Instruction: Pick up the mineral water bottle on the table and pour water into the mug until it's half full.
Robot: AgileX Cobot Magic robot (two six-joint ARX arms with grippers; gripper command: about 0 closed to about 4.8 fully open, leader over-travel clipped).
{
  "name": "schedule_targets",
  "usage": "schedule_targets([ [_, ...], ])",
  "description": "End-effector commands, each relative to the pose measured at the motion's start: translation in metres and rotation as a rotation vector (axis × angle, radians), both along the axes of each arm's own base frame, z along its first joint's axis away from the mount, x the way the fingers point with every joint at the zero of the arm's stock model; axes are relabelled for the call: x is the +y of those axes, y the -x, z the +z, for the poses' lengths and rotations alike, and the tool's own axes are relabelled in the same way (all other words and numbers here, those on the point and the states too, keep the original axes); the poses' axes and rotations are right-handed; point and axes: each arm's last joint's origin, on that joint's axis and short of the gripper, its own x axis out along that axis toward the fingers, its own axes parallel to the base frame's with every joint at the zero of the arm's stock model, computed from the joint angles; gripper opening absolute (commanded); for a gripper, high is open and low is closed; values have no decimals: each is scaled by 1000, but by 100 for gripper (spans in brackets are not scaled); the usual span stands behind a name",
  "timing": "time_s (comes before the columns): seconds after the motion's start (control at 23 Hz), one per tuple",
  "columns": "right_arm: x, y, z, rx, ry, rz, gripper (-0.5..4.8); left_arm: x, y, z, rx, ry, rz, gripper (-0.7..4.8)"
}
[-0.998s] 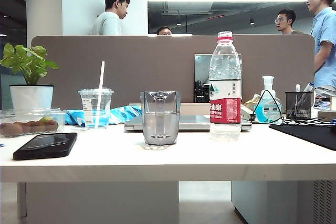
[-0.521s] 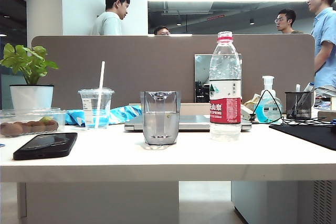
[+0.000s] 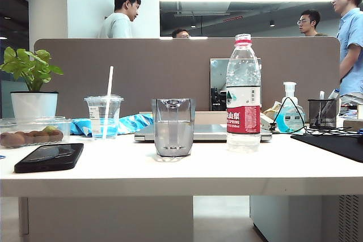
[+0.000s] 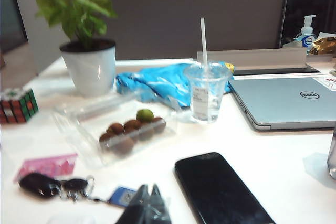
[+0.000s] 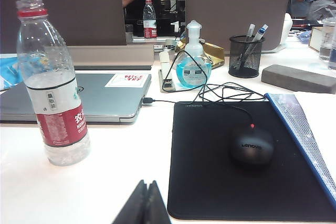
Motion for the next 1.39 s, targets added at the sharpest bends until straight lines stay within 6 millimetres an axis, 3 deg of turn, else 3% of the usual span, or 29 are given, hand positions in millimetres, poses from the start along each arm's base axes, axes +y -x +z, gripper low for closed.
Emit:
schedule_targets([
  [0.04, 0, 0, -1, -6, -4, -1, -4, 0, -1, -4, 2, 30, -2, -1],
  [0.61, 0, 0, -1, -6, -4, -1, -4, 3, -6, -23, 60, 141, 86, -1],
  [1.39, 0, 0, -1, -6, -4, -1, -4, 2, -8, -33, 86, 48, 59, -1],
])
